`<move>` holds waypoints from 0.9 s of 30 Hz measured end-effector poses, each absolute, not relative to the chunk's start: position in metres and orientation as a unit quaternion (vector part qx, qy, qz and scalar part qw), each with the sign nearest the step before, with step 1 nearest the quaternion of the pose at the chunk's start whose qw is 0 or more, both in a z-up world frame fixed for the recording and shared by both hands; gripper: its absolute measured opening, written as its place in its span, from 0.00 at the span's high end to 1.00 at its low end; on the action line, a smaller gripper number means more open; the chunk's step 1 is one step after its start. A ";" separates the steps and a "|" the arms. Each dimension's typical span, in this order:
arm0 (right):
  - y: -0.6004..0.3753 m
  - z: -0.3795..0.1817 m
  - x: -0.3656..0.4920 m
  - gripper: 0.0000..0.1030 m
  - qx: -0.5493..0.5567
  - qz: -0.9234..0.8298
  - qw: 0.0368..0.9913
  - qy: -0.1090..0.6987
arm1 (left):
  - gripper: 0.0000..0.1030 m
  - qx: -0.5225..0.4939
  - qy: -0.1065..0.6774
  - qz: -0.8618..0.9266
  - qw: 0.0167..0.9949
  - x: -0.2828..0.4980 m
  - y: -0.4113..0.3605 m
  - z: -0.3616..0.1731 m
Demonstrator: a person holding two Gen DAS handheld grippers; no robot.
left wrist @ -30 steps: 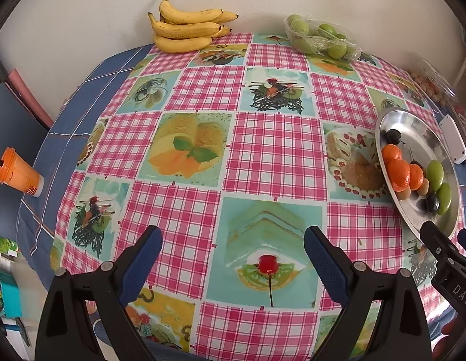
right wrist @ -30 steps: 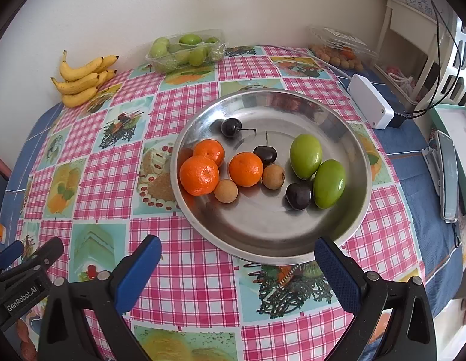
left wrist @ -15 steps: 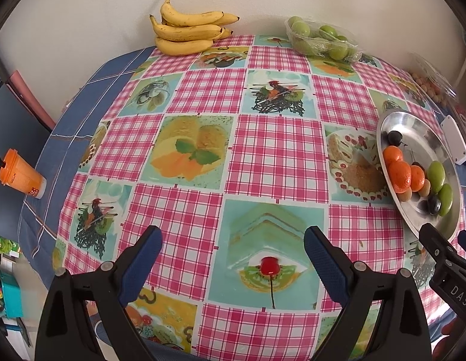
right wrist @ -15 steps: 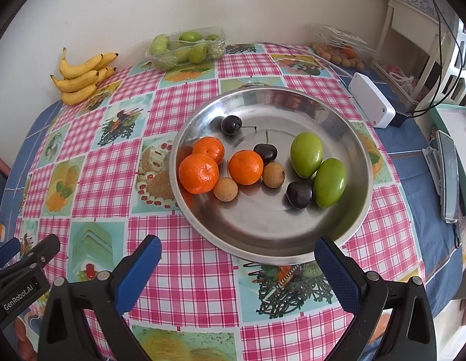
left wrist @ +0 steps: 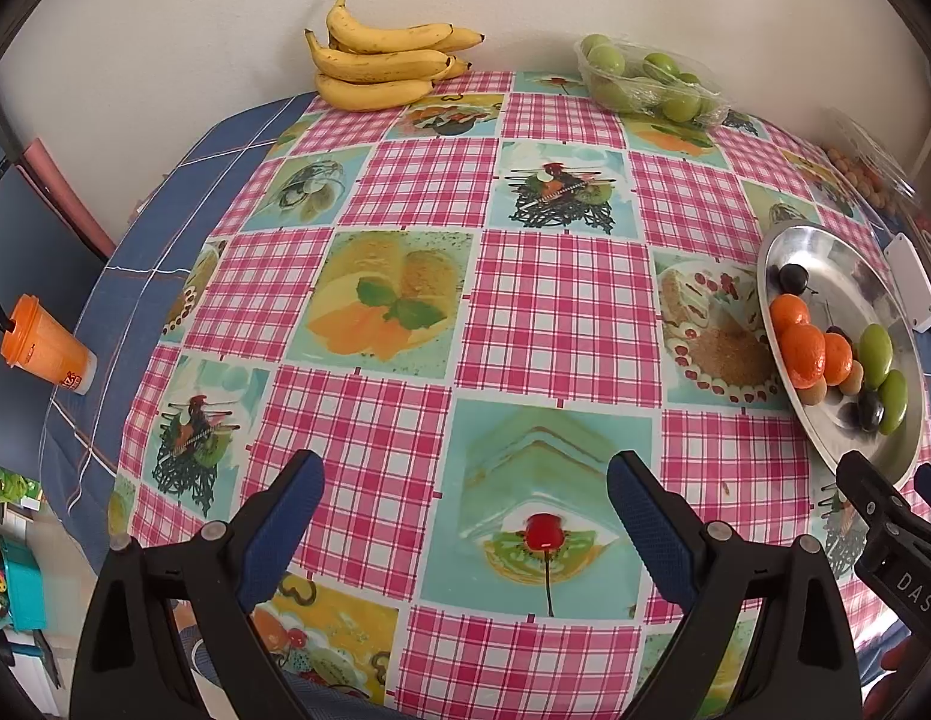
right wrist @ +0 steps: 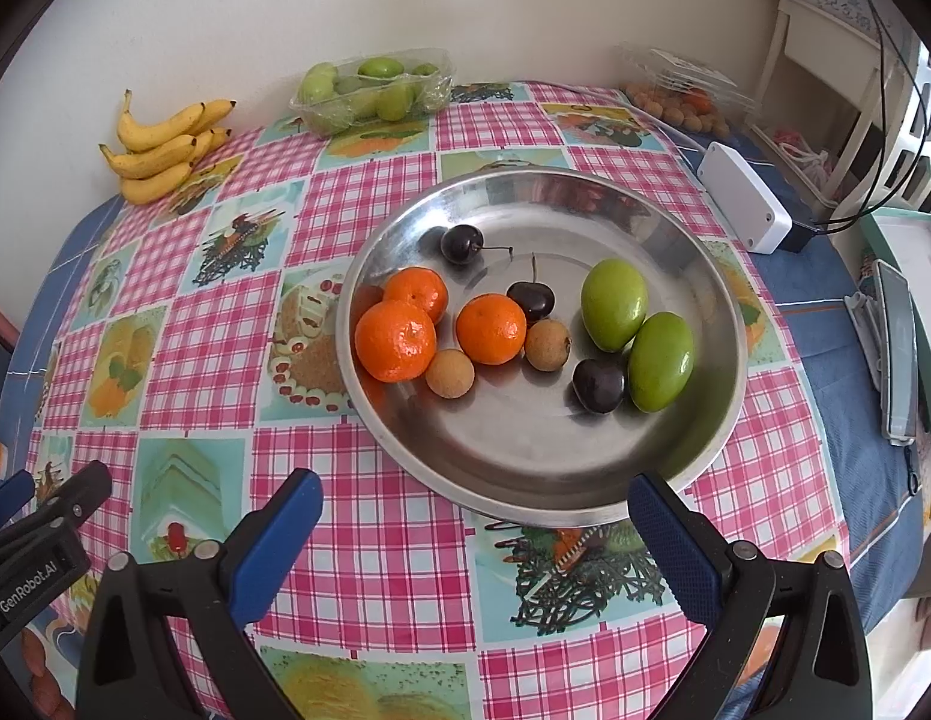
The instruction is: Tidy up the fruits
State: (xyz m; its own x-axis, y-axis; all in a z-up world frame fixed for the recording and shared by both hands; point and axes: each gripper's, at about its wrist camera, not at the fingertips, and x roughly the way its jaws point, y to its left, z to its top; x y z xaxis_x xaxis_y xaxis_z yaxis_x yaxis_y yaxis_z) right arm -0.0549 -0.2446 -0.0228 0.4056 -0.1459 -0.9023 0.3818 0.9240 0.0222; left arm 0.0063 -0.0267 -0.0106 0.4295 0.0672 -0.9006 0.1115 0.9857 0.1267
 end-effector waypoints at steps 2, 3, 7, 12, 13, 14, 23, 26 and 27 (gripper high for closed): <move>-0.245 -0.023 -0.055 0.00 0.113 -0.159 0.830 0.522 | 0.07 0.084 0.534 -0.013 0.841 0.006 -0.027 -0.011; -0.245 -0.024 -0.055 0.00 0.113 -0.160 0.830 0.522 | 0.07 0.084 0.534 -0.013 0.841 0.007 -0.026 -0.011; -0.246 -0.025 -0.055 0.00 0.115 -0.160 0.828 0.524 | 0.07 0.083 0.535 -0.011 0.841 0.007 -0.025 -0.011; -0.247 -0.025 -0.055 0.00 0.115 -0.160 0.828 0.525 | 0.07 0.082 0.535 -0.010 0.841 0.007 -0.025 -0.011; -0.247 -0.025 -0.055 0.00 0.115 -0.160 0.828 0.525 | 0.07 0.082 0.535 -0.011 0.841 0.007 -0.025 -0.011; -0.247 -0.025 -0.055 0.00 0.114 -0.160 0.828 0.525 | 0.07 0.082 0.534 -0.011 0.841 0.007 -0.025 -0.011; -0.247 -0.025 -0.055 0.00 0.114 -0.160 0.828 0.525 | 0.07 0.084 0.535 -0.003 0.841 0.007 -0.022 -0.012; -0.247 -0.026 -0.055 0.00 0.115 -0.160 0.828 0.525 | 0.07 0.083 0.535 0.003 0.841 0.007 -0.022 -0.012; -0.247 -0.026 -0.055 0.00 0.115 -0.160 0.828 0.525 | 0.07 0.082 0.535 0.005 0.841 0.007 -0.022 -0.012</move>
